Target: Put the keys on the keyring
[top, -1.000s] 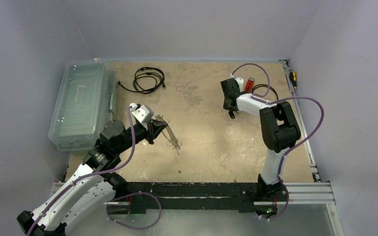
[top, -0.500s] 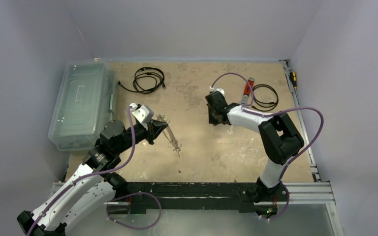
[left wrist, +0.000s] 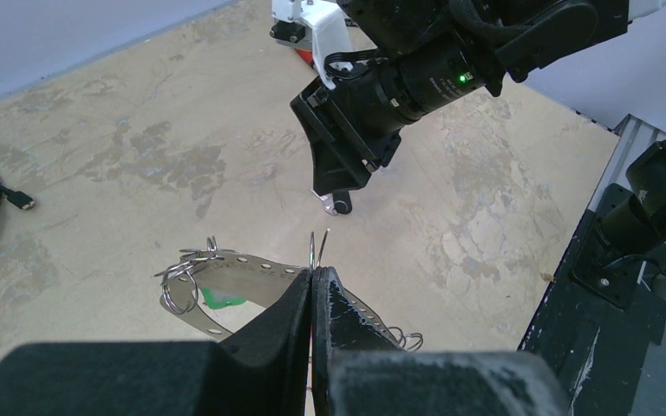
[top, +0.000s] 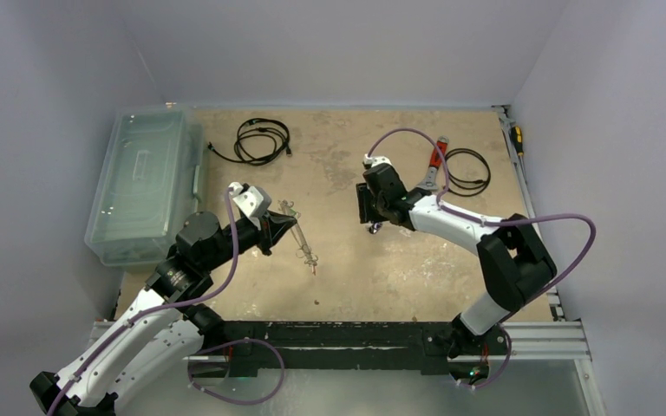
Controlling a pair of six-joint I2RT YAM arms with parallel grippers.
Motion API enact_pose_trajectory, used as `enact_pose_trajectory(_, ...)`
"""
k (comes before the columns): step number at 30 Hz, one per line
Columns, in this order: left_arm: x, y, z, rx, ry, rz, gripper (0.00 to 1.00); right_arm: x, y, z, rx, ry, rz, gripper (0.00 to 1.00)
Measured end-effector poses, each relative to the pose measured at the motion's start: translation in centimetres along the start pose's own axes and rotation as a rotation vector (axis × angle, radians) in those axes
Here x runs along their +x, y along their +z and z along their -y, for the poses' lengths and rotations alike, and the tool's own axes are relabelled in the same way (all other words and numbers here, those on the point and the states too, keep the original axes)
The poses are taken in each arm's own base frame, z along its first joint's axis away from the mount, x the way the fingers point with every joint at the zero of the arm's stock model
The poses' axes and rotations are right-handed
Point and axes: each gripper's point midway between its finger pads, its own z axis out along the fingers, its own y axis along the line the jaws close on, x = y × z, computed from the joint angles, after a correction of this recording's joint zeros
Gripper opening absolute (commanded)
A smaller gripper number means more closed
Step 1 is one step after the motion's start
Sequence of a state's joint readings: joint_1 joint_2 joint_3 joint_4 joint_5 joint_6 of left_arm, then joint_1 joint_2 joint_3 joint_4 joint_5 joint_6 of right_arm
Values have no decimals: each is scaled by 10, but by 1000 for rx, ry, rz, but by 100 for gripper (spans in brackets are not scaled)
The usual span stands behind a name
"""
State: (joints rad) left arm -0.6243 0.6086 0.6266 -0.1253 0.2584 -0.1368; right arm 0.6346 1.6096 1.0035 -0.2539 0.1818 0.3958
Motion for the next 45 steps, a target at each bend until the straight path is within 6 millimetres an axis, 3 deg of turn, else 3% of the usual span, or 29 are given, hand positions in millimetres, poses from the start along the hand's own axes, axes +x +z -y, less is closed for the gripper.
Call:
enact_pose_trajectory(6, 0, 0, 0, 0, 0, 0, 0, 2, -3, -4, -24, -36, -4, 43)
enact_pose_trajectory(13, 0, 0, 1, 5, 0, 0, 0, 26, 0, 1, -30, -63, -60, 37)
enact_pose_trajectory(23, 0, 0, 1, 6, -1, -1, 0, 41, 11, 1, -24, -76, -107, 34)
enact_pose_trajectory(45, 3, 2, 0, 5, -4, -12, 0, 43, 12, 3, -13, -85, -107, 23)
